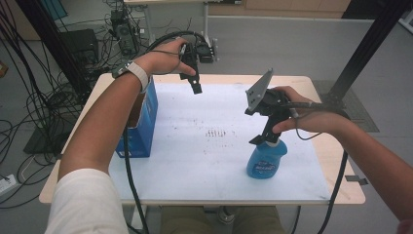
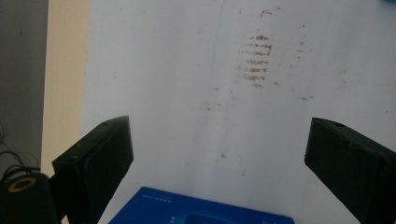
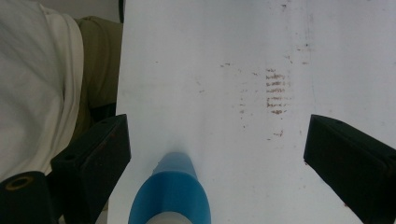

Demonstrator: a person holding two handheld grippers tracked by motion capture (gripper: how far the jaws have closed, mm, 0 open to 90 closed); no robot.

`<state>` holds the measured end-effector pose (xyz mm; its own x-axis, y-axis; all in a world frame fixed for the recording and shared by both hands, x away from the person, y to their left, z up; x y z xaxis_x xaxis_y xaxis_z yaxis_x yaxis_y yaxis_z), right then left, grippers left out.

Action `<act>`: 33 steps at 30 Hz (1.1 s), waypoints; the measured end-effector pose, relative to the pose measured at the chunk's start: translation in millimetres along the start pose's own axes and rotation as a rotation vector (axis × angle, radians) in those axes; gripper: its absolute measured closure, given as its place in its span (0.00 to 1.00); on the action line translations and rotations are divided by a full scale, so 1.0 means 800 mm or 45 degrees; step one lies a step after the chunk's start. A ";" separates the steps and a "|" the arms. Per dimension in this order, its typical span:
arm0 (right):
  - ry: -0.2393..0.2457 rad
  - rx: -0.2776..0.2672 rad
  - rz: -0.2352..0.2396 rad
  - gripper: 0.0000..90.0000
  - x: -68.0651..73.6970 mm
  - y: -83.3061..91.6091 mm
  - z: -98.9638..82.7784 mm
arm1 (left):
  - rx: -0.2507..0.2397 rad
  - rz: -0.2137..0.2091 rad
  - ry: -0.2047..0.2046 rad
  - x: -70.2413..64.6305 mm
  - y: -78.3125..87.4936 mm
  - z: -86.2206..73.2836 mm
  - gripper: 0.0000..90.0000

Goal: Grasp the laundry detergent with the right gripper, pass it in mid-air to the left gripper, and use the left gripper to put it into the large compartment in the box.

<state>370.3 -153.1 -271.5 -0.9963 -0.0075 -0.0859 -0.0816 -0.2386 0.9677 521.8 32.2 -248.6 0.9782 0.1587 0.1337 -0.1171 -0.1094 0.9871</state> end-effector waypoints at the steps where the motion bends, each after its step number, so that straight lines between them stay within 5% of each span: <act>1: -0.001 -0.006 -0.001 0.08 0.000 0.001 0.000 | -0.002 0.001 0.002 0.000 0.001 0.000 0.09; 33: -0.002 -0.018 -0.026 0.08 0.000 0.022 -0.007 | -0.004 0.015 0.010 -0.002 0.003 0.000 0.08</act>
<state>368.7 -162.5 -255.8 -0.9945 -0.0012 -0.1050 -0.1013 -0.2528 0.9622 520.3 31.5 -246.6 0.9754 0.1654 0.1459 -0.1290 -0.1086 0.9857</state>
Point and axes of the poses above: each handheld gripper's, and its own axes: y roughly backward along the jaws, z roughly out of its top, x roughly to its left, the point moved 5 cm from there along -y, roughly forward along the jaws, and after that the axes turned 13 degrees about x, right-handed, at the moved point
